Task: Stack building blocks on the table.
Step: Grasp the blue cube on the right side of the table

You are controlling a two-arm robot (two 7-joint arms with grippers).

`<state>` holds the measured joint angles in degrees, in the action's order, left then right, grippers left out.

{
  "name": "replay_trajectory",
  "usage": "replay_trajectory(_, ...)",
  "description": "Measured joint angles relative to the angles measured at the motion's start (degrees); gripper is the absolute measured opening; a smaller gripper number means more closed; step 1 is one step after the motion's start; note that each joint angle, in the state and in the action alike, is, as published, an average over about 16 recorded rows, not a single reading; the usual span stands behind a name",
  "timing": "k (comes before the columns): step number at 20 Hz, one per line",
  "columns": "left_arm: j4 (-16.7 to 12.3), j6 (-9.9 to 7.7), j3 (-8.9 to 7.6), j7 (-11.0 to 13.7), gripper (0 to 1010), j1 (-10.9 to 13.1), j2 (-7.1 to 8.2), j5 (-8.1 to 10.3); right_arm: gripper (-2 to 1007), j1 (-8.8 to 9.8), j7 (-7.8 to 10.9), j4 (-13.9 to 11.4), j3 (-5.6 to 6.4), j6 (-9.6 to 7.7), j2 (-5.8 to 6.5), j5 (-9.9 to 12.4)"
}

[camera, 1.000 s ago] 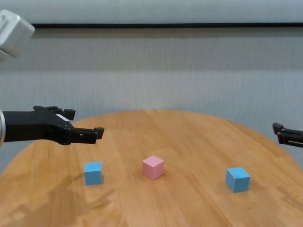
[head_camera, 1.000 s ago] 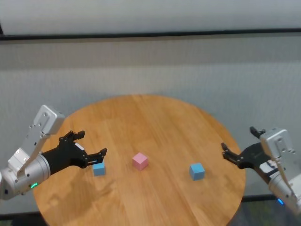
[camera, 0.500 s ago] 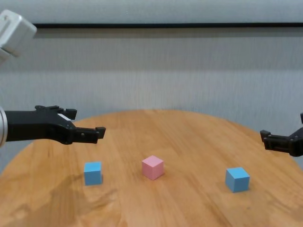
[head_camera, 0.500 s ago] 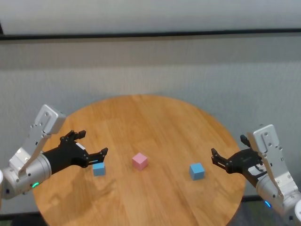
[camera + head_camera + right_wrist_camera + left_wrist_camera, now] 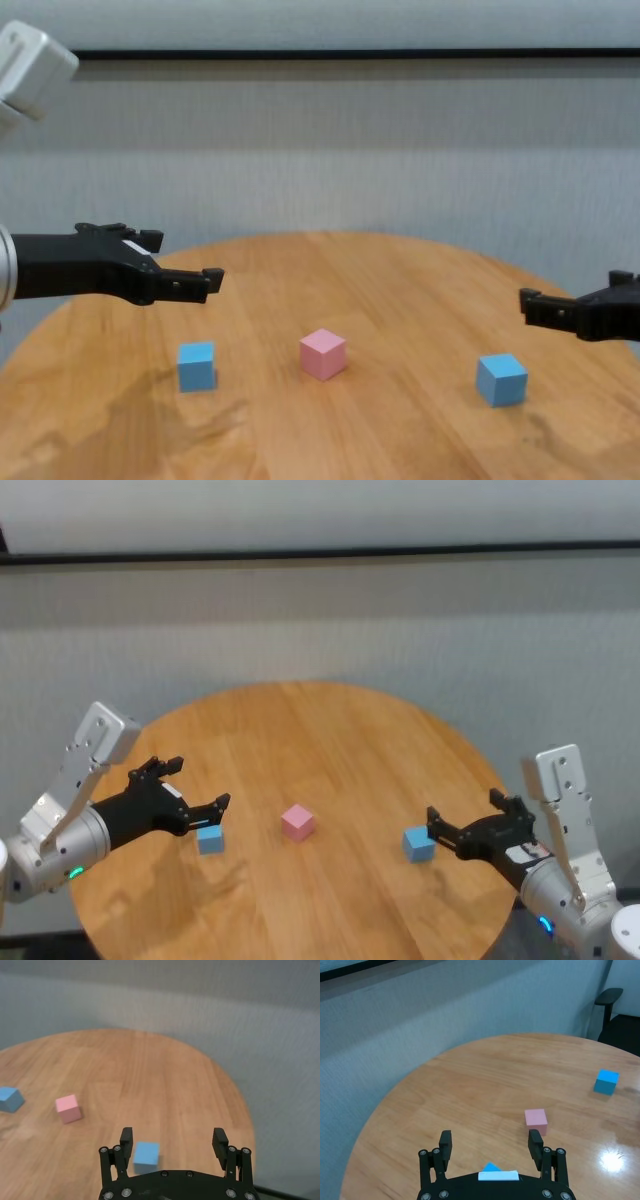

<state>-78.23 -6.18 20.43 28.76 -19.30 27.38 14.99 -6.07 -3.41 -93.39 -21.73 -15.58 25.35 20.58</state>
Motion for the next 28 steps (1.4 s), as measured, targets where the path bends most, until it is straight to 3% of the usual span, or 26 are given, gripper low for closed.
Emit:
replay_trajectory(12,0.08,0.05,0.05,0.01,1002,-0.06,-0.06,-0.04,1001,1.12,0.37,0.14,0.82,-3.64,-3.22,1.0)
replay_trajectory(28,0.13,0.07,0.06,0.01,1002,-0.1,-0.09,-0.04,1001,-0.87,0.57,4.22,-0.26,-5.79,-6.46,-2.41)
